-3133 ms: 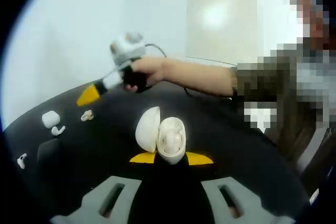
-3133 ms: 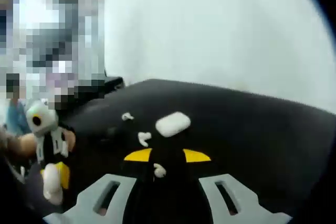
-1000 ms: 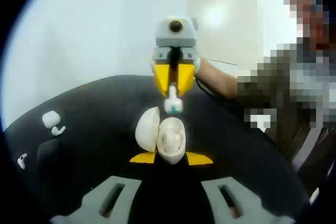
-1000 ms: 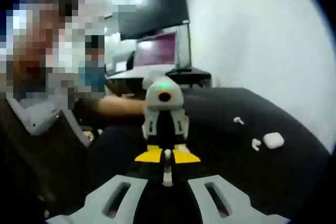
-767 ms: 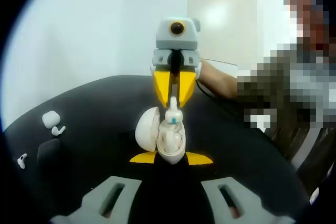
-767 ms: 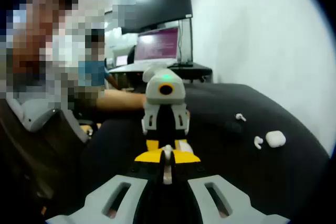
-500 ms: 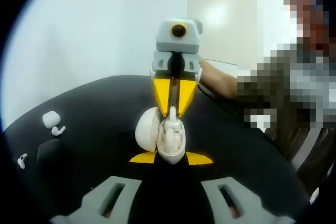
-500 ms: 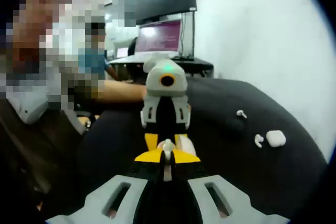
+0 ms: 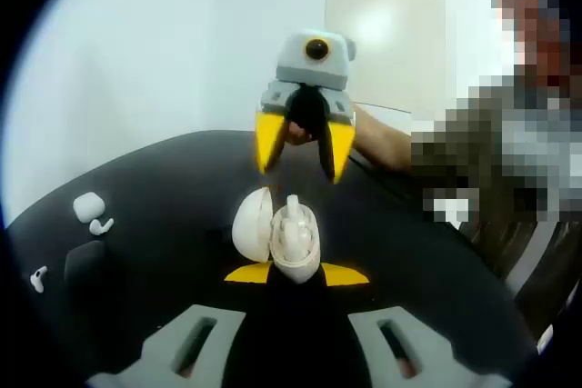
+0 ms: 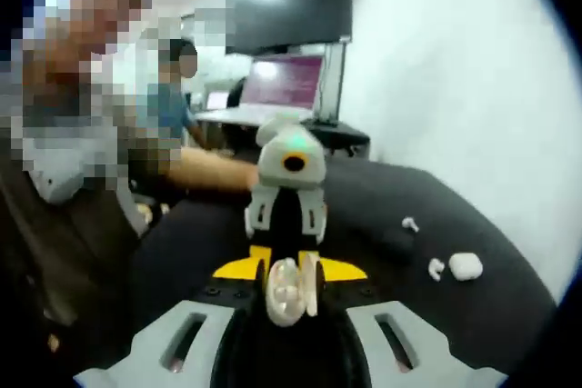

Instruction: Pick up three earphones and place each one into its charging case using tactile feedback, ensure that each earphone is properly inserted and securely positioned inside the case.

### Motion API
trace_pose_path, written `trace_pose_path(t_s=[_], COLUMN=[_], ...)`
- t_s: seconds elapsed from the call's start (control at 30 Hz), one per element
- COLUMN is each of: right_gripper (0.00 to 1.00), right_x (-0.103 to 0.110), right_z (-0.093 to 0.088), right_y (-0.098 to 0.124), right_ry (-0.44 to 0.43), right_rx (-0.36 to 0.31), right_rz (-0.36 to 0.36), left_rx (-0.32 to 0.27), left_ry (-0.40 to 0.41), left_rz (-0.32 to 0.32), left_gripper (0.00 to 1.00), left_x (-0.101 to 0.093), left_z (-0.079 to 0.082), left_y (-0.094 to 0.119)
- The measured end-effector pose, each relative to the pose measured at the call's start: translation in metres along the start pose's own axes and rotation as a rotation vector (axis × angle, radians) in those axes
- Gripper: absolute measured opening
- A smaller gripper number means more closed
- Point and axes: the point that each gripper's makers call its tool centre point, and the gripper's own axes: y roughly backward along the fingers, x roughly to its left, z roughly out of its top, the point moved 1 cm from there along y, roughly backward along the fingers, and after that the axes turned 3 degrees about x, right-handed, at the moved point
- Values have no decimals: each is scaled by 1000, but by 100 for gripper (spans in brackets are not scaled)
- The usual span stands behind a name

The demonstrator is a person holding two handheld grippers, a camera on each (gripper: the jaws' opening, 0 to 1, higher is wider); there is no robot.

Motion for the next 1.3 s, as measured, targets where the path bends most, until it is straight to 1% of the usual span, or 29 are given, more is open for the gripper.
trace_pose_path(t_s=[0.17, 0.23, 0.3, 0.33, 0.37, 0.4, 0.47, 0.5, 0.6, 0.67, 0.73, 0.83, 0.97, 1.03, 1.3], right_gripper=[35, 36, 36, 36, 38, 40, 45, 46, 46, 46, 46, 45, 40, 38, 37], right_x=[-7, -11, -18, -21, -19, -17, -15, -13, -8, -4, -3, -4, -4, -5, -6], right_z=[-1, -5, -10, -16, -20, -24, -29, -31, -36, -39, -41, -42, -43, -43, -42], right_y=[12, 13, 12, 8, 6, 3, -1, -3, -10, -13, -15, -18, -20, -20, -19], right_ry=[-9, -13, -28, -50, -57, -50, -8, 2, 20, 52, 67, 75, 130, 137, 168], right_rx=[-34, -34, -31, -18, 1, 19, 47, 56, 81, 106, 115, 123, 129, 132, 137], right_rz=[-21, -27, -50, -53, -41, -31, -21, -17, 12, 23, 25, 21, 21, 14, 6], left_rx=[0, 0, 0, 0, 0, 0, 0, 0, 0, 0, 0, 0, 0, 0, 0], left_ry=[0, -1, -1, -2, -2, -2, -3, -2, -2, -2, -1, -1, -1, 0, 1], left_rz=[0, 1, 1, 1, 1, 1, 0, 0, 0, 0, 0, 0, 0, -1, 0], left_gripper=[16, 16, 16, 16, 16, 16, 16, 16, 16, 16, 16, 16, 16, 16, 16], left_x=[-1, -1, -1, -2, -2, -1, -1, -1, 0, 0, 0, -1, 0, 0, -1], left_z=[0, 0, 0, 0, 0, 0, 0, 0, 0, 0, 0, 0, 1, 1, 1], left_y=[0, 0, 0, 0, 0, 0, 0, 0, 0, 0, 0, 1, 1, 0, 0])
